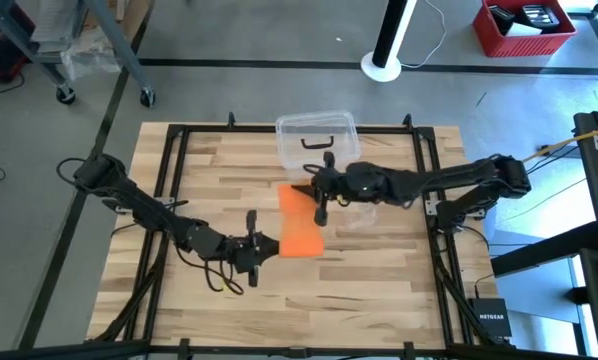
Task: Roll bandage
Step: Roll the orange bandage
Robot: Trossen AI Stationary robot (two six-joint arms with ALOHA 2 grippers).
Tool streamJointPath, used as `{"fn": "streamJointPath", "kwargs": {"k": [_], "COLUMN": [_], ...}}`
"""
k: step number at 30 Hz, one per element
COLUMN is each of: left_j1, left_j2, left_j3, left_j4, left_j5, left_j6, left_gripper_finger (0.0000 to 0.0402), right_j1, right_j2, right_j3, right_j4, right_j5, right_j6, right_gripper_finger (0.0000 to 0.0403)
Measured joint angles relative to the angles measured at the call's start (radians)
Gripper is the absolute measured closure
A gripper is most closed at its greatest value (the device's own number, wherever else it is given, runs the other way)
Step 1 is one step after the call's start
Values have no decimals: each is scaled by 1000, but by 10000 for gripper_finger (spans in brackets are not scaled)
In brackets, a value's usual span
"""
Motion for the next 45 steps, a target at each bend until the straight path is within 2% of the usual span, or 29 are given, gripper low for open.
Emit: {"fn": "streamJointPath", "kwargs": {"k": [3, 8, 11, 15, 24, 31, 33, 39, 42, 45], "left_j1": [0, 8, 19, 43, 71, 71, 71, 71, 72, 76], "left_j2": [0, 0, 0, 0, 28, 131, 147, 147, 146, 146], "left_j3": [0, 0, 0, 0, 0, 0, 0, 0, 0, 0], "left_j4": [-10, -14, -37, -128, -345, -350, -352, -344, -334, -330], "left_j5": [0, -22, -23, -20, -23, -23, -23, -23, -23, -12], "left_j6": [-4, 9, -4, -103, -465, -556, -562, -565, -552, -553], "left_gripper_finger": [401, 401, 401, 401, 401, 401, 401, 401, 401, 401], "right_j1": [-21, -18, -19, -20, -20, -20, -24, -42, -54, -66], "right_j2": [26, 68, 87, 126, 192, 177, 163, 136, 136, 136], "right_j3": [-87, -191, -220, -226, -227, -219, -196, -86, -32, -21], "right_j4": [61, 125, 132, 116, 12, -20, -77, -396, -459, -339], "right_j5": [-57, -72, -83, -121, -120, -151, -196, -319, -288, -194], "right_j6": [89, 184, 234, 311, 364, 381, 382, 380, 386, 458], "right_gripper_finger": [401, 384, 374, 355, 224, 154, 144, 137, 137, 136]}}
